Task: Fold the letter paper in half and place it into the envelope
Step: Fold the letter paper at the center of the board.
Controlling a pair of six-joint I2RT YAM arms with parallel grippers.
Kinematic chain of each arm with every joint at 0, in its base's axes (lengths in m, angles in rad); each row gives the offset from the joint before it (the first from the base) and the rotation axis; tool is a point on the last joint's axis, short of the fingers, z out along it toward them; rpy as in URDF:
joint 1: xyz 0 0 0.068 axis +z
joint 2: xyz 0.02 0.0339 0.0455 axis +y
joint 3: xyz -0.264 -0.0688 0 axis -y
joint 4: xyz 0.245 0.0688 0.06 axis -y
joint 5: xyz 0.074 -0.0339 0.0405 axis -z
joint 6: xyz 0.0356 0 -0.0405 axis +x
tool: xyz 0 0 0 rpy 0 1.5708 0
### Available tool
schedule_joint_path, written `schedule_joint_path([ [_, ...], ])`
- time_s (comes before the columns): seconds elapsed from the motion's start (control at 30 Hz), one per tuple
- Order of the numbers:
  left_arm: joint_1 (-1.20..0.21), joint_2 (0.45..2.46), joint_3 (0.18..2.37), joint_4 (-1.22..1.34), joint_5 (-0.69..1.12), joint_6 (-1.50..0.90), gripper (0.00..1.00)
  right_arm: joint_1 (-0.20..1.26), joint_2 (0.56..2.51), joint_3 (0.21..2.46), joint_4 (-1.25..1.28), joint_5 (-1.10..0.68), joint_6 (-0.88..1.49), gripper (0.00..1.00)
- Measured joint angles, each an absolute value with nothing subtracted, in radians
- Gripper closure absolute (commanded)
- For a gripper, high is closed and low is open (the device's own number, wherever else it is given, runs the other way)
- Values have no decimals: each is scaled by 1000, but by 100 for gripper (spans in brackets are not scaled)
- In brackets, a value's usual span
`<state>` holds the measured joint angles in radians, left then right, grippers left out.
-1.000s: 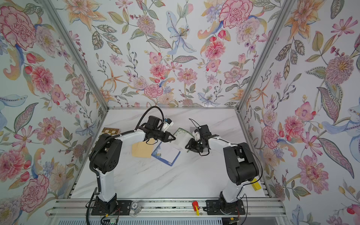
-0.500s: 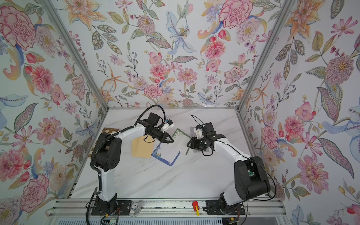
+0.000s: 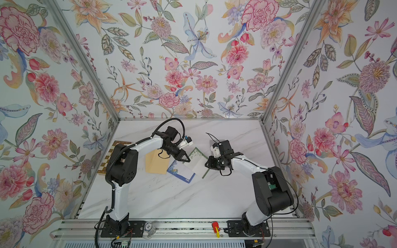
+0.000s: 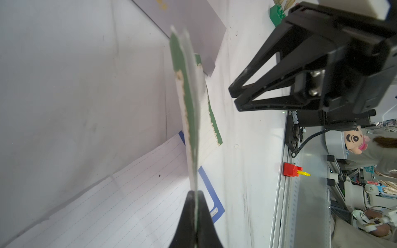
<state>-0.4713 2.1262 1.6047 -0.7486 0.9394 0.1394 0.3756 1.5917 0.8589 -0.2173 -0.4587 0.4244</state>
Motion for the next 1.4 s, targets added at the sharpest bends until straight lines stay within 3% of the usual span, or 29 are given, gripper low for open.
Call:
schedule_joint_path([
  [0.77,-471,2126,1554,-629,892,51,100,376,1731,820,-12,-437,529,81],
  [0.83,-471,2126,1538,-607,883,36,93,376,1734,820,-6,-438,534,81],
  [1.1,-471,2104,1468,-532,855,-16,84,371,1744,809,35,-450,567,82],
  [1.4,-471,2028,1383,-421,840,-95,81,370,1762,808,77,-475,594,82],
])
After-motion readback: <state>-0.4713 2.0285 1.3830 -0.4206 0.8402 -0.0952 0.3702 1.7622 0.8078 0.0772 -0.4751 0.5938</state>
